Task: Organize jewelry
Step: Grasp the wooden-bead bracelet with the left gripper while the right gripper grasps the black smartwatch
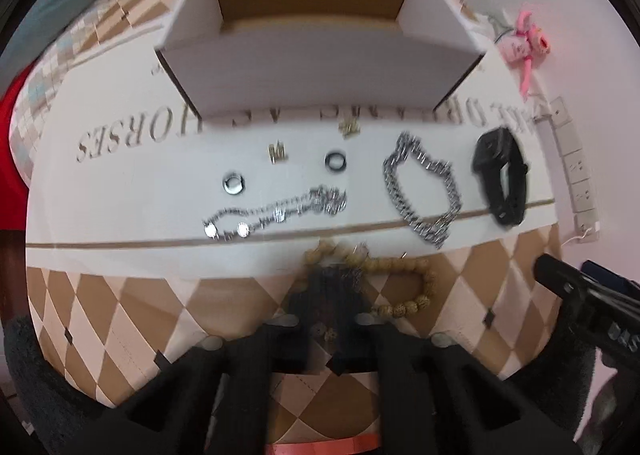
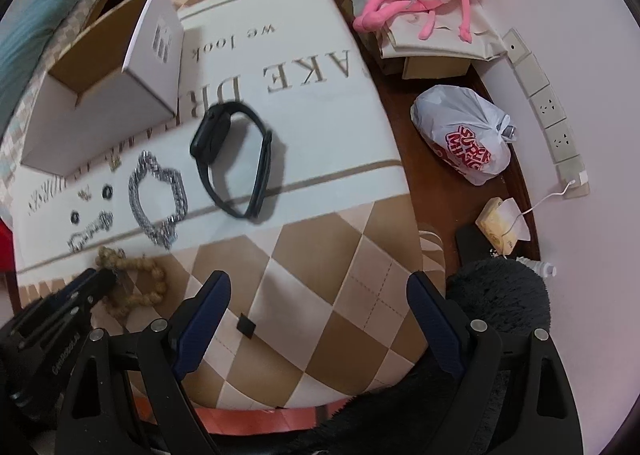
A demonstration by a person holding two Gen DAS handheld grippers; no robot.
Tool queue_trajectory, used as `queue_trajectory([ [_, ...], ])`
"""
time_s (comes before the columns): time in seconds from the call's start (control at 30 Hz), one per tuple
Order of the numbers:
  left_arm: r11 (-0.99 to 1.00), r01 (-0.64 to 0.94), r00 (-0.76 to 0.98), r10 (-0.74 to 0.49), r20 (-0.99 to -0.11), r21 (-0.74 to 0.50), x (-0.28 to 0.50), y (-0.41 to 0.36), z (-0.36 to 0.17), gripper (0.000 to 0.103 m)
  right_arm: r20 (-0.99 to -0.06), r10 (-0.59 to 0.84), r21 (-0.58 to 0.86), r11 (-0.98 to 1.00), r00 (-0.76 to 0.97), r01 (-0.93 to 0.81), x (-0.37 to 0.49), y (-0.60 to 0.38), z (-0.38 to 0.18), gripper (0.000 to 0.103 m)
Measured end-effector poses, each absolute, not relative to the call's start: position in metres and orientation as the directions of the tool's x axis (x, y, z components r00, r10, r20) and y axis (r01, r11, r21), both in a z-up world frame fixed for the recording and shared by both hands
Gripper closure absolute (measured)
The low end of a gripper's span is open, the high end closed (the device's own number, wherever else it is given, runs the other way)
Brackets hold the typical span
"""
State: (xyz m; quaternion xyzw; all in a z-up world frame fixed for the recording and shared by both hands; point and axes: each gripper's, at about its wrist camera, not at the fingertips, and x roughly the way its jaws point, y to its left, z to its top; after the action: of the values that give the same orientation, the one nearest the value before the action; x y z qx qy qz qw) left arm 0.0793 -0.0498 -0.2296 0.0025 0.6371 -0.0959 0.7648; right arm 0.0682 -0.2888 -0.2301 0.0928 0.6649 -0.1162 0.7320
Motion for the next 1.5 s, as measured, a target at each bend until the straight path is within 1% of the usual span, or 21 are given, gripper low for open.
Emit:
queue_trajectory([
  [0.13,0.981,0.141,0.212,-0.158,-0.965,-0.129,0.083,-0.045,-0.214,0.103,-0.993,-0.034,0.006,0.941,0.113,0.337,0.080,-0.295,-0.229,0.016],
  [0.23,0.982,0.134,0.229,-0.164,-0.959,-0.136,0.083,-0.038,-0.209,0.103,-0.991,-0.029,0.021,0.929,0.130,0.369,0.093,-0.303,-0.236,0.023],
  [0.33,0.973,0.110,0.213,-0.223,-0.951,-0.203,0.085,-0.033,-0.207,0.103,-0.991,-0.020,0.033,0.921,0.132,0.388,0.106,-0.307,-0.247,0.028],
  [0.37,0.967,0.080,0.205,-0.252,-0.946,-0.240,0.085,-0.024,-0.208,0.103,-0.991,-0.014,0.039,0.921,0.131,0.388,0.109,-0.308,-0.249,0.035],
  [0.4,0.962,0.051,0.198,-0.272,-0.942,-0.268,0.085,-0.020,-0.210,0.100,-0.991,0.002,0.052,0.922,0.130,0.384,0.112,-0.308,-0.253,0.045],
  [0.47,0.958,0.004,0.174,-0.282,-0.944,-0.285,0.084,-0.009,-0.216,0.100,-0.992,0.018,0.061,0.930,0.123,0.361,0.118,-0.306,-0.259,0.055],
  [0.5,0.961,-0.001,0.169,-0.271,-0.948,-0.275,0.087,-0.014,-0.218,0.099,-0.990,0.014,0.062,0.938,0.140,0.342,0.121,-0.303,-0.258,0.070],
  [0.53,0.968,-0.003,0.166,-0.245,-0.955,-0.249,0.085,-0.011,-0.221,0.095,-0.989,0.021,0.069,0.942,0.147,0.327,0.123,-0.300,-0.258,0.075],
  [0.57,0.972,-0.005,0.161,-0.230,-0.960,-0.233,0.083,-0.009,-0.223,0.089,-0.988,0.026,0.073,0.948,0.153,0.311,0.125,-0.296,-0.258,0.090],
  [0.6,0.973,-0.007,0.156,-0.227,-0.961,-0.231,0.082,-0.008,-0.226,0.067,-0.987,0.039,0.086,0.950,0.158,0.300,0.125,-0.293,-0.258,0.097],
  [0.63,0.973,-0.016,0.155,-0.227,-0.961,-0.232,0.080,-0.005,-0.228,0.041,-0.986,0.032,0.078,0.955,0.161,0.287,0.125,-0.288,-0.257,0.097],
  [0.67,0.969,-0.026,0.159,-0.238,-0.958,-0.245,0.077,-0.001,-0.229,0.038,-0.986,0.025,0.071,0.959,0.166,0.276,0.121,-0.285,-0.255,0.097],
  [0.83,0.964,-0.027,0.131,-0.260,-0.957,-0.266,0.073,0.002,-0.235,0.038,-0.986,0.054,0.092,0.965,0.157,0.245,0.097,-0.272,-0.249,0.097],
  [0.93,0.973,0.012,0.120,-0.229,-0.966,-0.229,0.072,-0.011,-0.240,0.039,-0.986,0.056,0.094,0.965,0.160,0.246,0.079,-0.271,-0.246,0.097],
  [1.03,0.983,0.075,0.118,-0.178,-0.977,-0.170,0.077,-0.029,-0.245,0.042,-0.986,0.044,0.086,0.961,0.162,0.261,0.066,-0.272,-0.246,0.097],
  [1.07,0.985,0.107,0.134,-0.149,-0.980,-0.135,0.077,-0.035,-0.244,0.046,-0.986,0.043,0.086,0.959,0.161,0.270,0.062,-0.273,-0.247,0.097],
  [1.13,0.983,0.174,0.162,-0.091,-0.983,-0.063,0.076,-0.045,-0.242,0.076,-0.987,0.041,0.084,0.957,0.157,0.278,0.059,-0.275,-0.247,0.097],
  [1.17,0.977,0.212,0.178,-0.054,-0.983,-0.015,0.075,-0.051,-0.241,0.084,-0.987,0.035,0.078,0.958,0.156,0.278,0.058,-0.275,-0.247,0.097],
  [1.2,0.970,0.241,0.182,-0.054,-0.982,-0.008,0.074,-0.055,-0.241,0.097,-0.987,0.033,0.076,0.958,0.156,0.278,0.057,-0.275,-0.247,0.097],
  [1.3,0.965,0.261,0.183,-0.066,-0.981,-0.016,0.073,-0.056,-0.239,0.097,-0.987,0.022,0.065,0.960,0.158,0.273,0.058,-0.275,-0.246,0.097],
  [1.5,0.971,0.213,0.191,-0.146,-0.971,-0.104,0.069,-0.045,-0.227,0.097,-0.984,0.026,0.072,0.963,0.175,0.262,0.057,-0.271,-0.237,0.097],
])
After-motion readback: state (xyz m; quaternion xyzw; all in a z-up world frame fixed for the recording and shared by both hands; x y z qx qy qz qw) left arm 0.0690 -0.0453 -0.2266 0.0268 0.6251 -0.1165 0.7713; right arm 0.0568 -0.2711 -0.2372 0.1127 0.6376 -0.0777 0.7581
